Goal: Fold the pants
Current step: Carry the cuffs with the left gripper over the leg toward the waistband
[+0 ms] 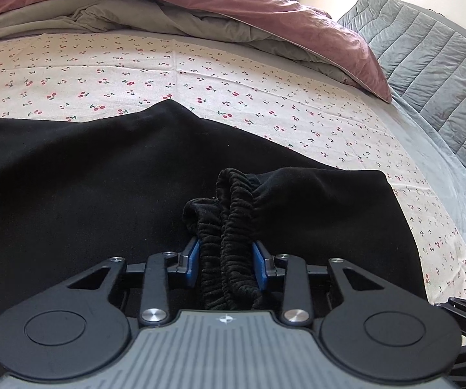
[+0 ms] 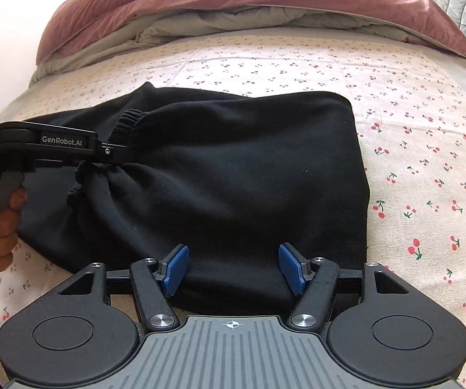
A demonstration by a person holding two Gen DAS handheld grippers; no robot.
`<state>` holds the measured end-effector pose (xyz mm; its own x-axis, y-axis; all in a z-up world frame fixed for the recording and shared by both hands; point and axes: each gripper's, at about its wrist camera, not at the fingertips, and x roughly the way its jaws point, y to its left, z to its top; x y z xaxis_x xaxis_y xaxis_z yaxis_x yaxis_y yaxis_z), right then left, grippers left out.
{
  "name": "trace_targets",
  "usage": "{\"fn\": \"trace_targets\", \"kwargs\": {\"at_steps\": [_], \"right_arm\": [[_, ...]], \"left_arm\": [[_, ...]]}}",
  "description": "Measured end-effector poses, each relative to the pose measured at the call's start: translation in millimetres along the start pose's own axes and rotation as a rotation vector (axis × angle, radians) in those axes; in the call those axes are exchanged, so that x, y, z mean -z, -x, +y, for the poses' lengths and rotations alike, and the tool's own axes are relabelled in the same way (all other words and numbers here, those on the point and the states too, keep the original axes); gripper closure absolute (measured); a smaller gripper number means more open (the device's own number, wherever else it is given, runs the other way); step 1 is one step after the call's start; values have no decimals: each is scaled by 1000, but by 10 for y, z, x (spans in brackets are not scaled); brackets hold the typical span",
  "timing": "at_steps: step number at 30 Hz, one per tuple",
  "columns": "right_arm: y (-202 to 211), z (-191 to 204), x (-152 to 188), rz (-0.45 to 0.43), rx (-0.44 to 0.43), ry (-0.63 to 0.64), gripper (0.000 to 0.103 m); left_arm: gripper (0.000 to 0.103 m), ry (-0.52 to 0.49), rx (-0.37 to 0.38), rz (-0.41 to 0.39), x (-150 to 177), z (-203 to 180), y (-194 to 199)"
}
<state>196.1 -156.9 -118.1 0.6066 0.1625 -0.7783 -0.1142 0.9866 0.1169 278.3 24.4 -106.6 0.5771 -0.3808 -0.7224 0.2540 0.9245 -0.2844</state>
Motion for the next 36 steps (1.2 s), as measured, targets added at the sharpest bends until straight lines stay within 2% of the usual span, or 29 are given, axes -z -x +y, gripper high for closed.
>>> {"fn": "trace_targets", "kwargs": {"at_steps": [6, 8, 12, 16, 18, 19, 20, 21, 22, 23, 28, 31, 33, 35, 36], "right_arm": [[14, -66, -13, 2, -21, -9, 40], [69, -110, -33, -20, -28, -26, 42], [160, -295, -105, -78, 21, -93, 42], [6, -498, -91, -11, 15, -191, 42], [8, -427, -89, -15, 37, -160, 41], [7, -405, -81, -17, 42, -151, 40], [0, -384, -72, -19, 49, -141, 40], [-5, -364, -71, -17, 54, -130, 40], [-1, -365, -78, -14, 53, -125, 40], [11, -385, -92, -12, 46, -132, 40], [143, -520, -172, -86, 26, -206, 40], [79, -604, -235, -78, 33, -226, 40], [-100, -633, -257, -21, 48, -213, 30], [-178, -600, -339, -11, 67, -179, 22], [-198, -580, -401, -9, 78, -162, 21]], "left_arm": [[77, -37, -22, -6, 2, -38, -20], [81, -57, -32, -7, -9, -55, -19], [85, -111, -73, -58, -8, -157, 39], [85, -177, -87, -116, 9, -234, 66], [85, -178, -95, -89, 16, -207, 8], [83, -171, -101, -53, 19, -183, -45], [76, -170, -106, -26, 26, -158, -87], [72, -174, -112, -35, 32, -141, -87], [62, -178, -130, -36, 20, -137, -80], [58, -178, -138, -37, 7, -132, -65], [55, -125, -103, -30, -32, -51, -1], [50, -118, -93, -45, -38, -19, 85], [48, -101, -75, -57, -34, 43, 157], [45, -84, -39, -58, -26, 110, 223], [45, -88, -42, -59, -26, 128, 243]]}}
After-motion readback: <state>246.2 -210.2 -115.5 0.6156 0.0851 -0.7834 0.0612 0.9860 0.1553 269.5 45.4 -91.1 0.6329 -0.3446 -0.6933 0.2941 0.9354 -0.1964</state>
